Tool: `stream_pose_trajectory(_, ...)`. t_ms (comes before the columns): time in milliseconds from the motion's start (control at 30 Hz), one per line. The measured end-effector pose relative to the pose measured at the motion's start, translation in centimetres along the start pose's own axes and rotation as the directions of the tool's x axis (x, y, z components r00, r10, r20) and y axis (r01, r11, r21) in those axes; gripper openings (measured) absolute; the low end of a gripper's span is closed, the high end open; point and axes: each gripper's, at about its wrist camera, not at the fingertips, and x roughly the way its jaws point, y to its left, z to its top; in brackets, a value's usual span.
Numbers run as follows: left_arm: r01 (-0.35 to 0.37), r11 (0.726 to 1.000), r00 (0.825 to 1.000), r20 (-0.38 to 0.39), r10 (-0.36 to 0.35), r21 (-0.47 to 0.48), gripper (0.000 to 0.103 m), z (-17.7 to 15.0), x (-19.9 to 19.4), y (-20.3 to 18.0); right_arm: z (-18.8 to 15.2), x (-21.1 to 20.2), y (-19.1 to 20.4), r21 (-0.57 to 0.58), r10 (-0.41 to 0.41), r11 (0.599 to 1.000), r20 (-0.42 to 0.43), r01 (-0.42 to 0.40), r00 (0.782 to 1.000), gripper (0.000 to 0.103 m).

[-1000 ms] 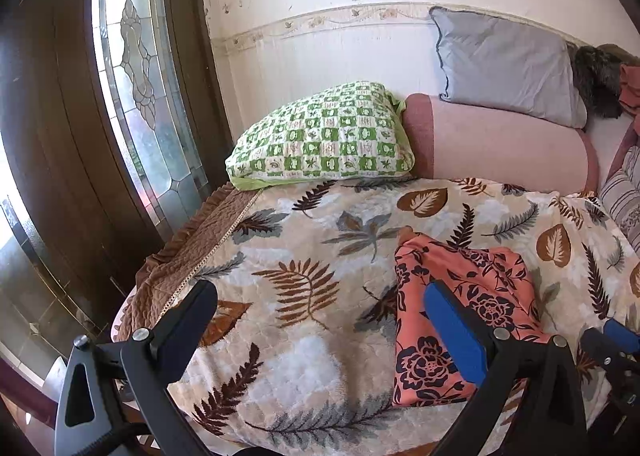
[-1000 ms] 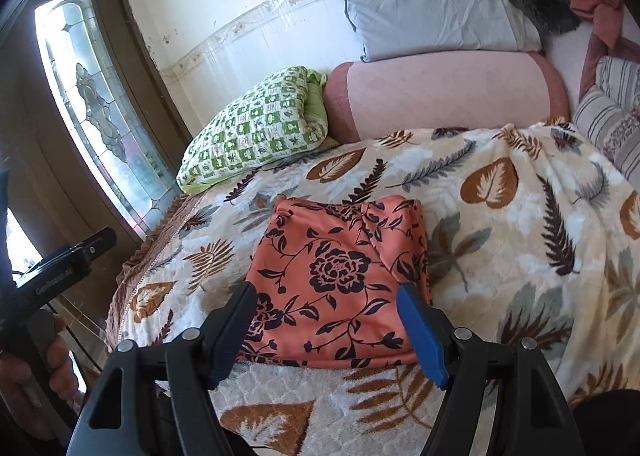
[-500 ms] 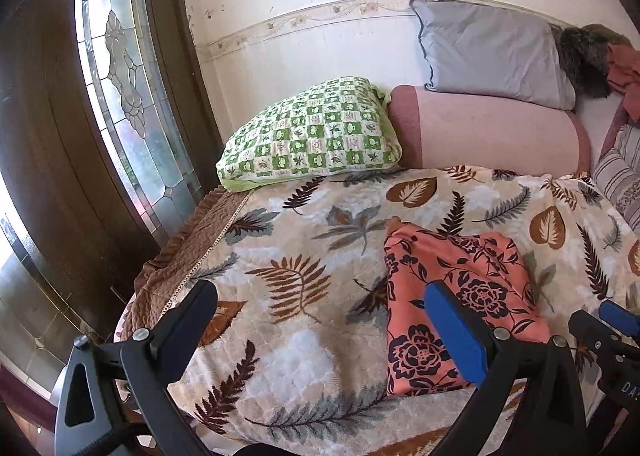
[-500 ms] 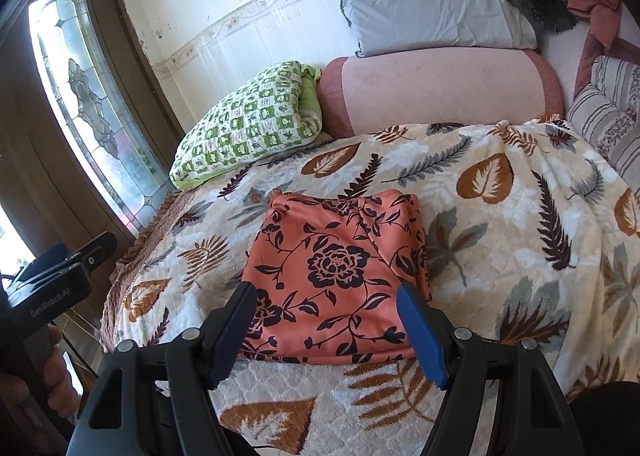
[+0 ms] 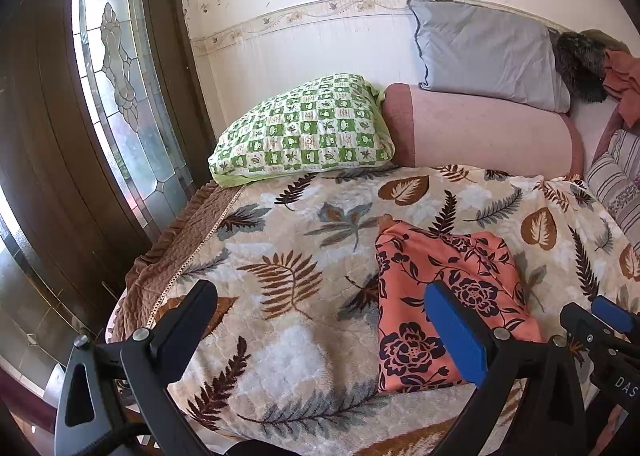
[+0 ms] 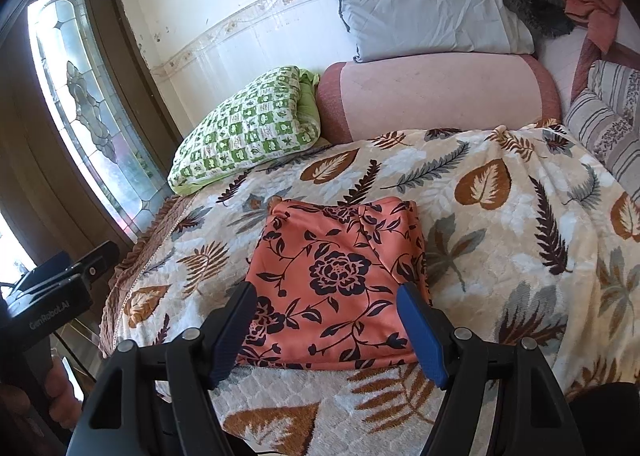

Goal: Fold small clothes

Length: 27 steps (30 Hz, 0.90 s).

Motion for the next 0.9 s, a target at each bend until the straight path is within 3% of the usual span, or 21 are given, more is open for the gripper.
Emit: stream_pose_trajectory(900,0.033,0.999,0.999,0.003,-0.033,-0.032,0.103,-0.8,0.1,1.0,-0.1,1.2,2.4,-0.039,-0.009,0.999,-0.024,0.008,1.0,0.076)
